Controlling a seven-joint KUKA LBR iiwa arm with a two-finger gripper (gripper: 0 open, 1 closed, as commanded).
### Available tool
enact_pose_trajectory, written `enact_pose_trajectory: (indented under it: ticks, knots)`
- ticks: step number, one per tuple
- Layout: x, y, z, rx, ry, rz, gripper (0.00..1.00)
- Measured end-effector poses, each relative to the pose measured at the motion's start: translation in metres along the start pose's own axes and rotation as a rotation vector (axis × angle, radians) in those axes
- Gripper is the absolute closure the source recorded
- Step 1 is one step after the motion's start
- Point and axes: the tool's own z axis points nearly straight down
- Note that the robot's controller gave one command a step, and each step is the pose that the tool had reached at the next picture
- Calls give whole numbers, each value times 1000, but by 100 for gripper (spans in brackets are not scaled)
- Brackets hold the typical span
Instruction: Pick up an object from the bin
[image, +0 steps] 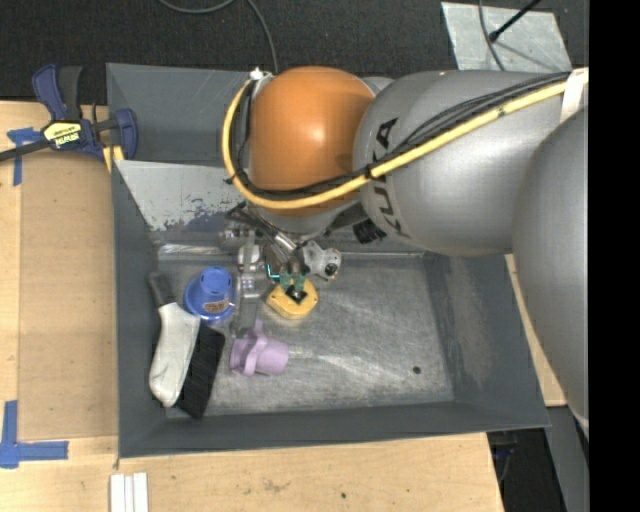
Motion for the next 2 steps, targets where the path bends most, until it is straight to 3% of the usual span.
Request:
enact_pose_trajectory:
  ticks: [1,2]
  knots:
    - [-2,-1,-5,-2,-8,3,0]
    - [-11,3,19,-1,-15,-168,0]
